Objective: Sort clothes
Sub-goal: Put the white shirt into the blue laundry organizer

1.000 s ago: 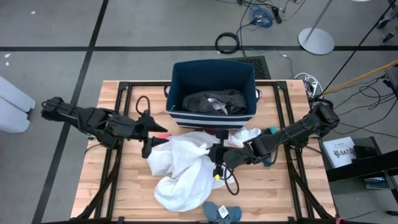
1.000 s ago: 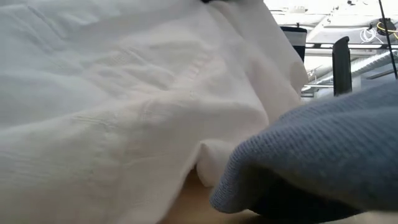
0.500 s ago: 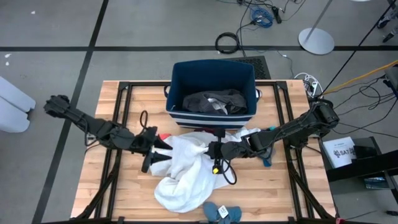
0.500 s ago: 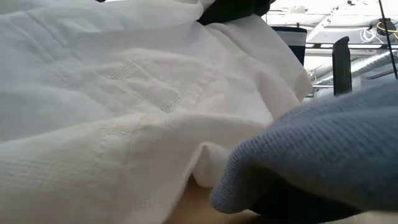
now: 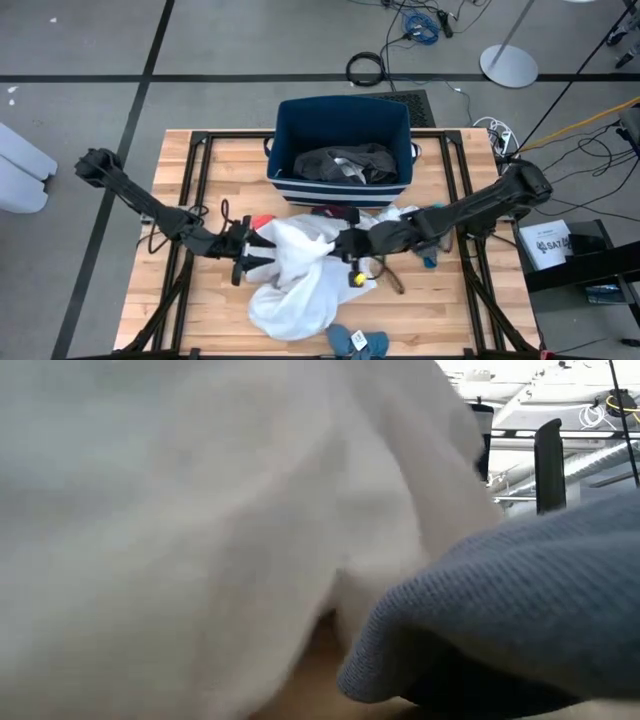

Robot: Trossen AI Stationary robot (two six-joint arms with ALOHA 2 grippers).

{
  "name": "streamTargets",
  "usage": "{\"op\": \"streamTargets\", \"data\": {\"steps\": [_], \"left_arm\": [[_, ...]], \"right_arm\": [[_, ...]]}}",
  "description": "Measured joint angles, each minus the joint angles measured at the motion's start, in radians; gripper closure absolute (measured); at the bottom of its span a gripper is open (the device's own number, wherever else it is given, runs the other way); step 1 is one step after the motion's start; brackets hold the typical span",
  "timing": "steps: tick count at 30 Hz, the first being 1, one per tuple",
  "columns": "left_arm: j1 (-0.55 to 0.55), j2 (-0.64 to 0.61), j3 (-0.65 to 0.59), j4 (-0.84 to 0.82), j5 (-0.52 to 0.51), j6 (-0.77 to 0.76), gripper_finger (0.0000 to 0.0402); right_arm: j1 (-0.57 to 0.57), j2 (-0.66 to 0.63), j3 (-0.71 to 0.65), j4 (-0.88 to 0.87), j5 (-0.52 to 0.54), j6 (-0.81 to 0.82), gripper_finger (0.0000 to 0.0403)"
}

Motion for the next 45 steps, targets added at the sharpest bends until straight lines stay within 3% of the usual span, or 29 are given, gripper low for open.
{"op": "streamTargets", "data": {"steps": [4, 8, 12, 21, 27, 35, 45], "left_arm": [[0.001, 0.0, -0.057, 0.069, -0.084, 0.009, 0.0187], [0.011, 0.0, -0.058, 0.076, -0.09, 0.057, 0.0187], [0.037, 0.0, -0.058, 0.068, -0.09, 0.126, 0.0187], [0.082, 0.0, -0.058, 0.054, -0.06, 0.139, 0.0187], [0.082, 0.0, -0.058, 0.053, -0.057, 0.132, 0.0187], [0.099, 0.0, -0.058, 0.055, -0.057, 0.138, 0.0187], [0.131, 0.0, -0.057, 0.059, 0.011, 0.131, 0.0187]], "right_arm": [[0.022, -0.079, 0.088, -0.011, 0.007, -0.088, 0.0403], [0.022, -0.147, 0.202, 0.014, 0.012, -0.207, 0.0403], [0.01, -0.177, 0.319, 0.073, 0.085, -0.356, 0.0403], [-0.157, -0.179, 0.596, 0.108, 0.085, -0.556, 0.0403], [-0.357, -0.169, 0.652, 0.102, 0.064, -0.521, 0.0403], [-0.65, -0.096, 0.653, 0.167, -0.124, -0.325, 0.0403], [-0.797, 0.151, 0.652, 0.171, -0.122, -0.085, 0.0403]]}}
